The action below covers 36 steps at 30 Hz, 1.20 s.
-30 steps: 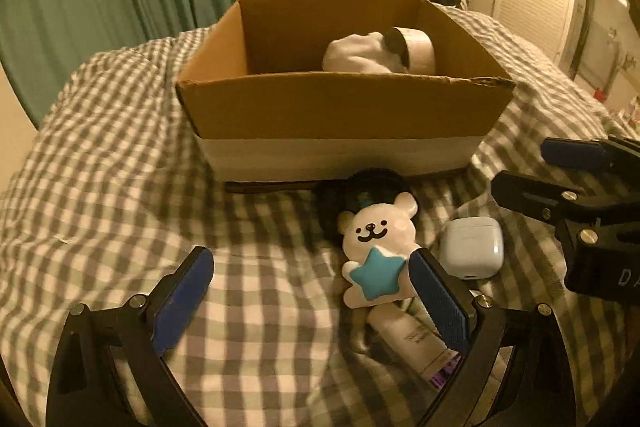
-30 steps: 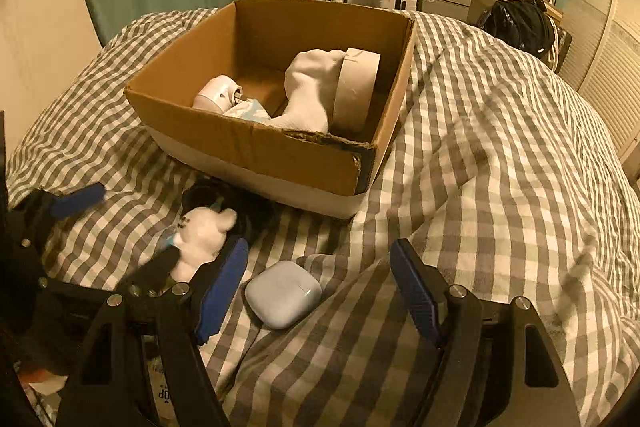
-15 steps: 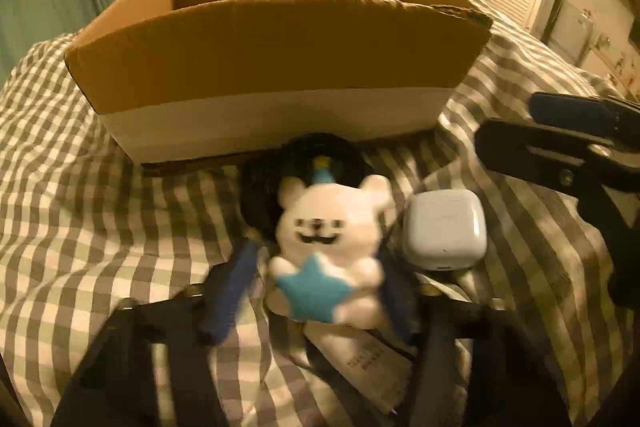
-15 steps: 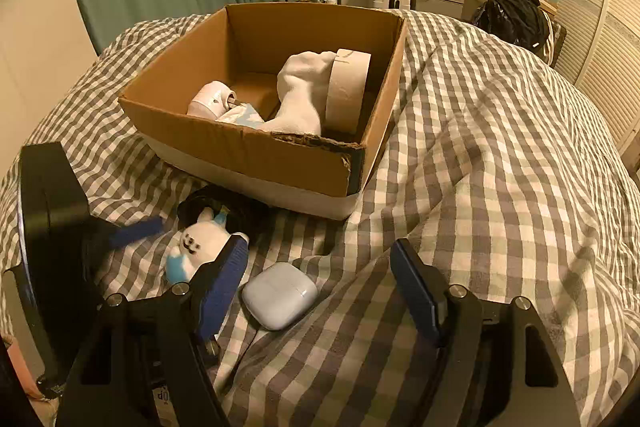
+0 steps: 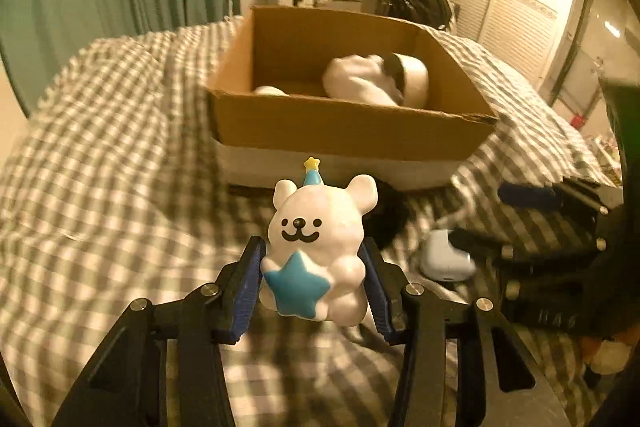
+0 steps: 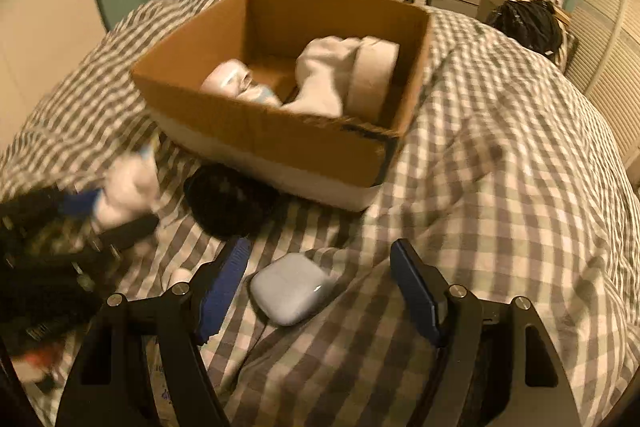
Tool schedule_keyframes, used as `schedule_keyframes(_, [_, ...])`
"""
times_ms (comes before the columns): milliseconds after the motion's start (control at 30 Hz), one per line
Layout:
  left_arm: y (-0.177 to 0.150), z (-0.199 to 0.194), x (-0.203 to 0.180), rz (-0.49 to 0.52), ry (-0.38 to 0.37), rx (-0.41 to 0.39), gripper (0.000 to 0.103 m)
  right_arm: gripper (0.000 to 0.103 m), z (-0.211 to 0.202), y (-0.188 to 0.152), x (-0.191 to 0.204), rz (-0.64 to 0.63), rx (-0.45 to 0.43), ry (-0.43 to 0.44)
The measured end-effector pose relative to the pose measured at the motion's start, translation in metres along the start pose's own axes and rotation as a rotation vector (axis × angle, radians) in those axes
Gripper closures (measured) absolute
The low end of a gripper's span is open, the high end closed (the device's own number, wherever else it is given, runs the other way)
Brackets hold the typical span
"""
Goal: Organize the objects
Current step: 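Grasp the white bear figurine with the left gripper, then carry the bear into the box while the right gripper carries the earbud case in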
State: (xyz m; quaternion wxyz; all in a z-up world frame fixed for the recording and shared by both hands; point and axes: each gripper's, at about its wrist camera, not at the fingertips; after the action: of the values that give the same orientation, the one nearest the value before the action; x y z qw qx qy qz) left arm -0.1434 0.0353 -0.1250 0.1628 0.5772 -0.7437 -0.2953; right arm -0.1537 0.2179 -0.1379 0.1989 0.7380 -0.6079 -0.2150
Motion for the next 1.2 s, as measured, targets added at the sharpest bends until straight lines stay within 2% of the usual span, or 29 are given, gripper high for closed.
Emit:
schedule_keyframes(100, [0.002,0.003,0.008,-0.013,0.013,0.011,0.054,0.03,0.01,-0.003,0.019,-0.087,0.043,0.031])
schedule_keyframes(200, [0.0,0.006,0.012,-0.024,0.009,0.023,0.054,0.034,0.024,-0.006,0.032,-0.152,0.105,0.013])
schedule_keyframes(267, [-0.001,0.005,0.014,-0.026,0.004,0.023,0.054,0.039,0.035,-0.007,0.034,-0.167,0.151,-0.012])
schedule_keyframes(533, [-0.006,0.009,0.018,-0.037,0.006,0.034,0.054,0.04,0.057,-0.01,0.044,-0.227,0.247,-0.046])
schedule_keyframes(567, [-0.006,0.009,0.018,-0.037,0.007,0.035,0.054,0.047,0.057,-0.009,0.043,-0.224,0.245,-0.046])
schedule_keyframes(700, [-0.007,0.007,0.017,-0.032,0.01,0.03,0.054,0.047,0.051,-0.01,0.042,-0.221,0.218,-0.046])
schedule_keyframes(1033, [-0.008,-0.001,0.01,-0.009,0.031,0.017,0.054,0.047,0.0,-0.004,0.028,-0.14,0.034,0.009])
schedule_keyframes(1200, [-0.004,-0.015,0.005,-0.001,0.031,-0.008,0.054,0.047,-0.017,-0.001,0.027,-0.088,-0.022,0.036])
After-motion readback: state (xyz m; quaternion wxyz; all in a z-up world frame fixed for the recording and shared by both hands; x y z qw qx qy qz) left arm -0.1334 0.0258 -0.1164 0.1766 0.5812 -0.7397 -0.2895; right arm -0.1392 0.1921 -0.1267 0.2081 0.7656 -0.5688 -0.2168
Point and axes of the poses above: each gripper's, at about its wrist camera, not at the fingertips, and z roughly the way its jaws point, x to its left, y to its top, and after that the axes turned 5 degrees about -y, right-handed
